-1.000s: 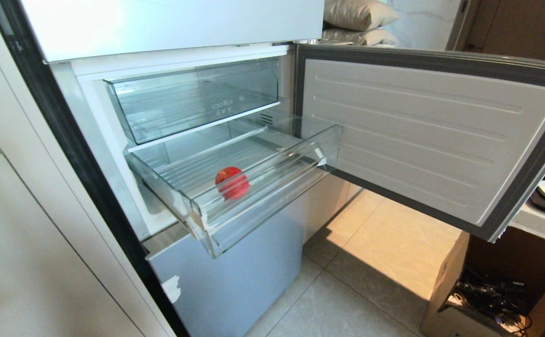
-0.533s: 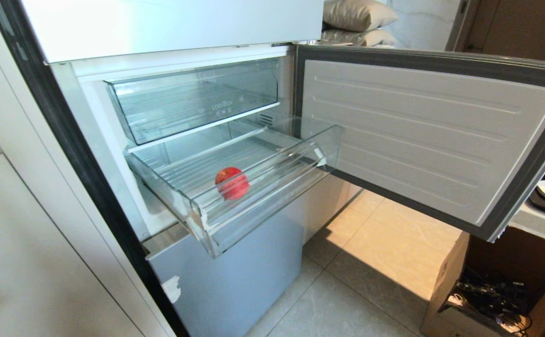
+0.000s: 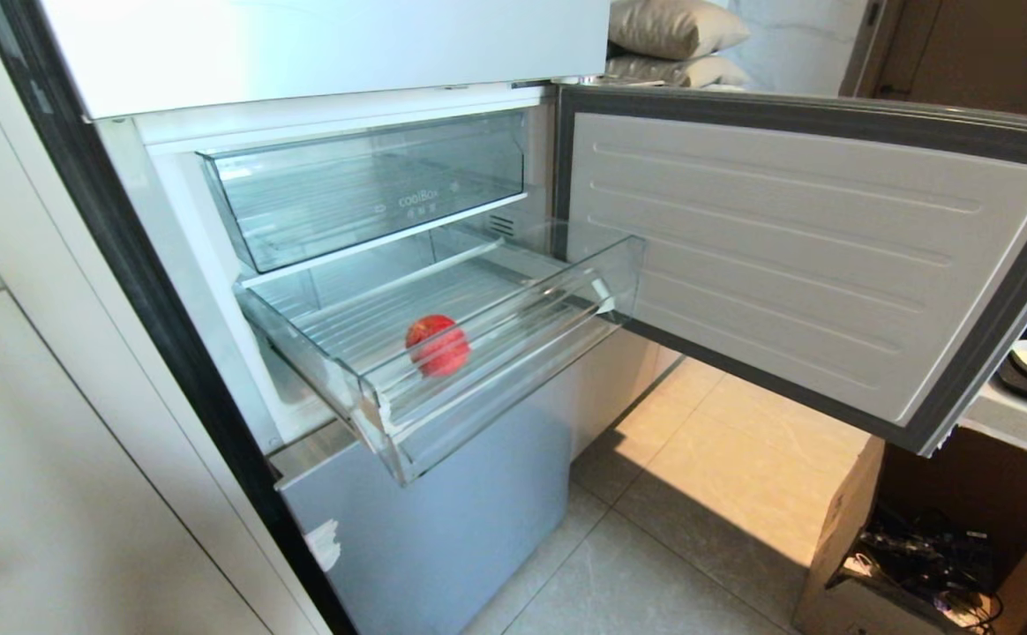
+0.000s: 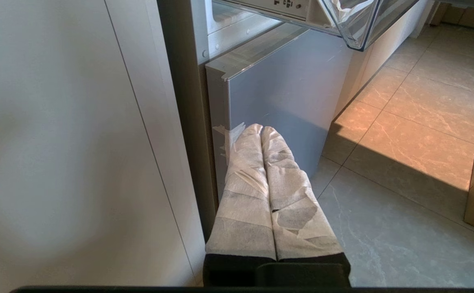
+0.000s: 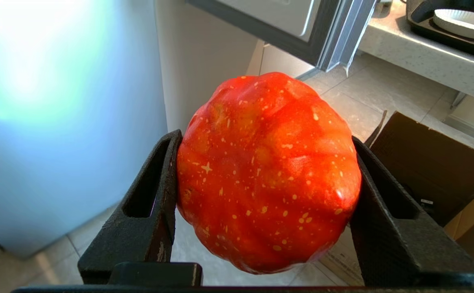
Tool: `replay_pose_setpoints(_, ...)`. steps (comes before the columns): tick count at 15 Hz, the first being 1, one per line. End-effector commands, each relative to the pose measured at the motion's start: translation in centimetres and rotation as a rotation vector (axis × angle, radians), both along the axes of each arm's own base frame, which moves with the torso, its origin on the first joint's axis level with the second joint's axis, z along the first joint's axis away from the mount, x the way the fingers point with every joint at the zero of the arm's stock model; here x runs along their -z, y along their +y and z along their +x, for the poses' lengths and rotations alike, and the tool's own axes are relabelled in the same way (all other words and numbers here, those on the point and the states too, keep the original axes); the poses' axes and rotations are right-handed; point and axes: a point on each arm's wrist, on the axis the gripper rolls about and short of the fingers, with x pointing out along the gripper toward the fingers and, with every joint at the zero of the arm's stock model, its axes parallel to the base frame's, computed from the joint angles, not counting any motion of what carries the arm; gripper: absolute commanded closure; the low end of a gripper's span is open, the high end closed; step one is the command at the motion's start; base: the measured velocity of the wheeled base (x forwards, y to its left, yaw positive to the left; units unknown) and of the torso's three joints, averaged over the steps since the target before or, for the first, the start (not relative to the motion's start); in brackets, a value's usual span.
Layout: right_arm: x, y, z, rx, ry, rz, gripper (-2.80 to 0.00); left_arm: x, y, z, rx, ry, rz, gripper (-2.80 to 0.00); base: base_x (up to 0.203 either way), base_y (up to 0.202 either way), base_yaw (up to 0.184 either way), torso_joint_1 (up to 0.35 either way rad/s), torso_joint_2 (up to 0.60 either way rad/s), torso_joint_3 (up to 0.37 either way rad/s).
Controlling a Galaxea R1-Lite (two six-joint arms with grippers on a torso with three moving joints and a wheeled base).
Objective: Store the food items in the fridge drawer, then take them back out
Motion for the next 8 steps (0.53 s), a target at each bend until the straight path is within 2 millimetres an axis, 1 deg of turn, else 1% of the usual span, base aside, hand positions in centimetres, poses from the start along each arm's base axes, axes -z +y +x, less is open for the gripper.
replay_pose_setpoints(1, 0.08, 0.0, -0.06, 0.0, -0.004, 0.008, 0.0, -0.01, 0.0, 0.0, 0.0, -0.001, 0.0, 0.0, 0.0, 0.0, 0.0, 0.0, 0.0, 0.0)
replay_pose_setpoints(3, 0.12, 0.0, -0.05, 0.0, -0.003, 0.008, 0.0, -0.01, 0.0, 0.0, 0.0, -0.001, 0.0, 0.0, 0.0, 0.0, 0.0, 0.0, 0.0, 0.0)
replay_pose_setpoints(5, 0.12, 0.0, -0.05, 0.0, -0.003, 0.008, 0.0, 0.0, 0.0, 0.0, 0.0, 0.001, 0.0, 0.0, 0.005, 0.001, 0.07, 0.0, 0.0, -0.002)
replay_pose_setpoints(8, 0.12, 0.0, -0.05, 0.0, -0.003, 0.008, 0.0, -0.01, 0.0, 0.0, 0.0, -0.001, 0.0, 0.0, 0.0, -0.007, 0.172, 0.003, 0.0, 0.001)
